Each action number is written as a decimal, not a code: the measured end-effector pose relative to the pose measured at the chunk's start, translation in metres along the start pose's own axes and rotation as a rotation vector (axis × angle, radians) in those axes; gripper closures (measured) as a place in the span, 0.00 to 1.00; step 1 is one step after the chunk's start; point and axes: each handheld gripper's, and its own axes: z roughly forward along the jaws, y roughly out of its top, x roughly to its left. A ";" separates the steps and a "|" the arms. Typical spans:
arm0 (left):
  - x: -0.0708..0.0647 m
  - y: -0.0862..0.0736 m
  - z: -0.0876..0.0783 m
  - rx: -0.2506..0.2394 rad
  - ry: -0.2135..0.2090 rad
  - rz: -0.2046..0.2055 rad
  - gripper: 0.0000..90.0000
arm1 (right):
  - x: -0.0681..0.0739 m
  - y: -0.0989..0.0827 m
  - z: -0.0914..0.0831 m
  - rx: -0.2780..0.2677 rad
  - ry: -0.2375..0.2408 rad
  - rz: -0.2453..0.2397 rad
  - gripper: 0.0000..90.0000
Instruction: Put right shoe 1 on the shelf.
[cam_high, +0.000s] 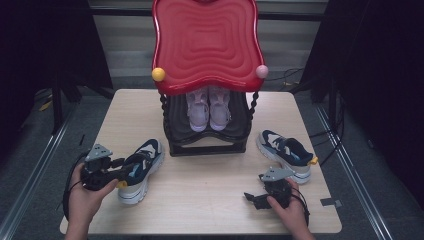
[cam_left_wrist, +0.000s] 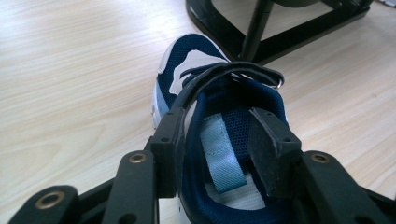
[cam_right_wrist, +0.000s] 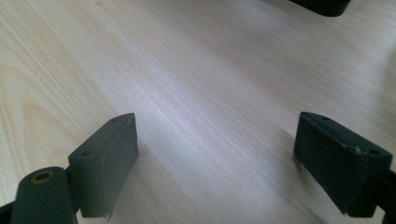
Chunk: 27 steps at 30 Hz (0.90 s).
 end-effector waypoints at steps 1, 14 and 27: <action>0.000 0.001 0.000 0.004 -0.006 -0.001 0.62 | 0.000 0.000 0.000 0.000 0.000 0.000 0.15; -0.008 0.018 -0.015 -0.036 -0.081 0.035 0.52 | 0.000 0.000 0.000 0.001 0.000 0.002 0.15; -0.035 0.005 0.019 0.162 -0.146 0.178 0.58 | 0.000 0.000 0.000 -0.001 0.000 -0.001 0.15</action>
